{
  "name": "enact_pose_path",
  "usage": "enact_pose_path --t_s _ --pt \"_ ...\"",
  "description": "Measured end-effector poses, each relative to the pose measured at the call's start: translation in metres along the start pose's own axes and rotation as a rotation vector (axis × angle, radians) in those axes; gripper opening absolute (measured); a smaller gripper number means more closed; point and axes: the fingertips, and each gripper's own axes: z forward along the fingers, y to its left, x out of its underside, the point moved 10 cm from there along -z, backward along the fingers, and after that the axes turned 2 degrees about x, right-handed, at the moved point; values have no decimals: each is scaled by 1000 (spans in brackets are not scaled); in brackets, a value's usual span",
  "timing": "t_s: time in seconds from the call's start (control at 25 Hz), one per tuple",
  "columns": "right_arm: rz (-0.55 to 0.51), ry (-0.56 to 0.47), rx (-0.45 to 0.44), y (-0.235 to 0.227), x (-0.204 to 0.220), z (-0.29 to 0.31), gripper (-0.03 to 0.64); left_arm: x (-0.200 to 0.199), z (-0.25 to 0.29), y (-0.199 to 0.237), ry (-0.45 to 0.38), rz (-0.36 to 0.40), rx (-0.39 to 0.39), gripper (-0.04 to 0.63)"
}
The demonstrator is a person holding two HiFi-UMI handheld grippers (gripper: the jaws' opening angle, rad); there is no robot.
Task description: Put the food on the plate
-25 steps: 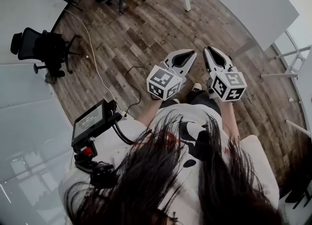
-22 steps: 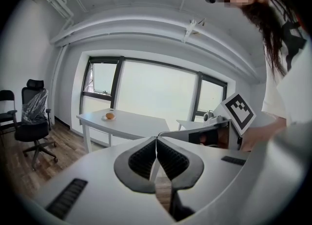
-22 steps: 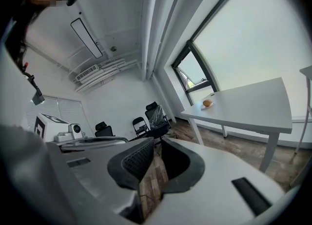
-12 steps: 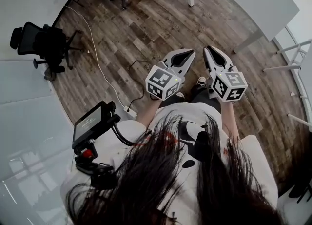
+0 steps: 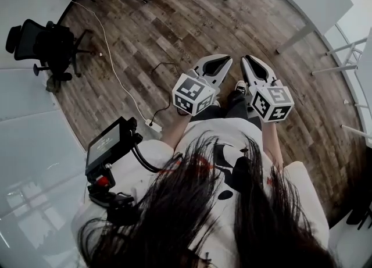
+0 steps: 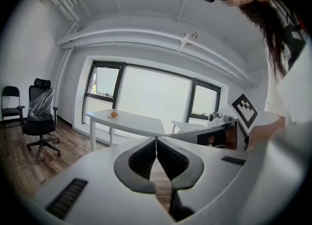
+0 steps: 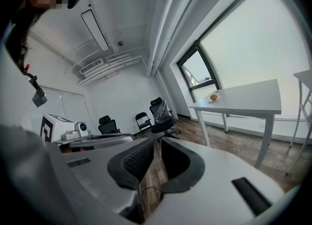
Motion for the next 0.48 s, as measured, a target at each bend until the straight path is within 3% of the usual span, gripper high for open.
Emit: enact_pose_path --t_s 0.48 --pt "2 21 19 2 3 -8 57 3 0 -5 -3 -10 17 6"
